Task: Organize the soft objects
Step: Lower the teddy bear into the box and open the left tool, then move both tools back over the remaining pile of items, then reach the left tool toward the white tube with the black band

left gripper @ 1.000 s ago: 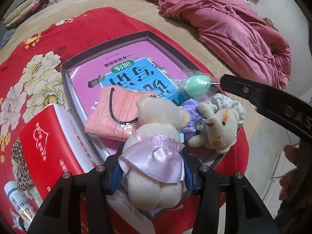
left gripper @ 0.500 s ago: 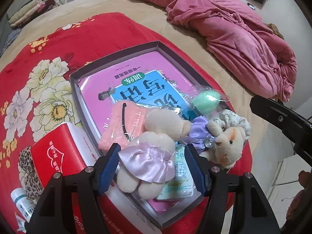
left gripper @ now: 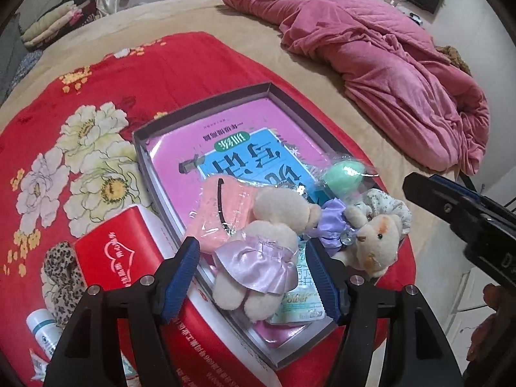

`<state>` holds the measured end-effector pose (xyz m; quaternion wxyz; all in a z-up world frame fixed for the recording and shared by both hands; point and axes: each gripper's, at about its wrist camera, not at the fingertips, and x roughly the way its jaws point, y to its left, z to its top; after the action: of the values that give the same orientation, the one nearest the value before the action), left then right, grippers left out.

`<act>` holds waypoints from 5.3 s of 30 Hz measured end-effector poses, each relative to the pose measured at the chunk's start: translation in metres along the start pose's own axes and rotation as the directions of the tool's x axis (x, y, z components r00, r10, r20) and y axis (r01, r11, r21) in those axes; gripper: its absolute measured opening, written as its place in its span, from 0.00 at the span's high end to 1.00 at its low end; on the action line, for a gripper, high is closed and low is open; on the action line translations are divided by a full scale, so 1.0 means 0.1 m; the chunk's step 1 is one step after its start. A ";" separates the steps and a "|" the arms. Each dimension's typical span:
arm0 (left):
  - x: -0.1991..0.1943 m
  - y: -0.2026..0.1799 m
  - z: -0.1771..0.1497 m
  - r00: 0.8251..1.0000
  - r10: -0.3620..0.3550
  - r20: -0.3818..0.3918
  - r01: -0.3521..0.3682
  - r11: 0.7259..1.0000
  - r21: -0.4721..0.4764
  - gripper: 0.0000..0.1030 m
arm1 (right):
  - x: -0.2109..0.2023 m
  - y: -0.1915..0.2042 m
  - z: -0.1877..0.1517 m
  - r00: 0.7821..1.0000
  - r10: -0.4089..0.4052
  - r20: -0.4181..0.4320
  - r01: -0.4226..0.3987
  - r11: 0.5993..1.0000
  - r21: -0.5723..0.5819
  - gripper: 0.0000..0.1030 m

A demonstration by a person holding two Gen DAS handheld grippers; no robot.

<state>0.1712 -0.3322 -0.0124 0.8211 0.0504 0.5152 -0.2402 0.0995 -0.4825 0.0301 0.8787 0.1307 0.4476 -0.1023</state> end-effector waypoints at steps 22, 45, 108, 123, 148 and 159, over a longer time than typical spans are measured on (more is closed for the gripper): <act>-0.45 0.12 -0.12 0.997 0.048 0.067 -0.047 0.999 -0.017 0.31 | -0.13 0.10 -0.02 1.000 -0.010 0.014 0.010 1.000 -0.020 0.53; -1.04 0.47 -0.39 0.990 0.060 0.131 -0.049 0.995 -0.084 0.31 | -0.44 0.41 -0.06 0.998 -0.011 0.062 0.014 0.998 -0.059 0.53; -2.22 2.78 -1.88 0.957 0.263 0.122 -0.173 0.857 -0.486 0.30 | -0.89 2.72 -0.91 0.972 0.233 0.002 -0.208 0.870 -0.447 0.53; -1.68 2.67 -2.10 0.977 0.214 0.011 -0.179 0.845 -0.503 0.30 | -0.56 2.62 -1.52 0.977 0.181 -0.110 -0.212 0.816 -0.537 0.53; -1.02 2.75 -2.13 0.988 0.121 -0.092 -0.152 0.785 -0.600 0.30 | -0.18 2.65 -1.75 0.965 0.157 -0.208 -0.248 0.802 -0.543 0.53; -0.94 2.78 -2.09 0.988 0.120 -0.099 -0.155 0.774 -0.614 0.30 | -0.10 2.67 -1.78 0.964 0.148 -0.222 -0.249 0.798 -0.548 0.53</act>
<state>0.0902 0.0137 -0.0731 0.7931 -0.1778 0.5826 0.0041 0.0379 -0.1722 -0.0258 0.8422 -0.0842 0.5137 0.1407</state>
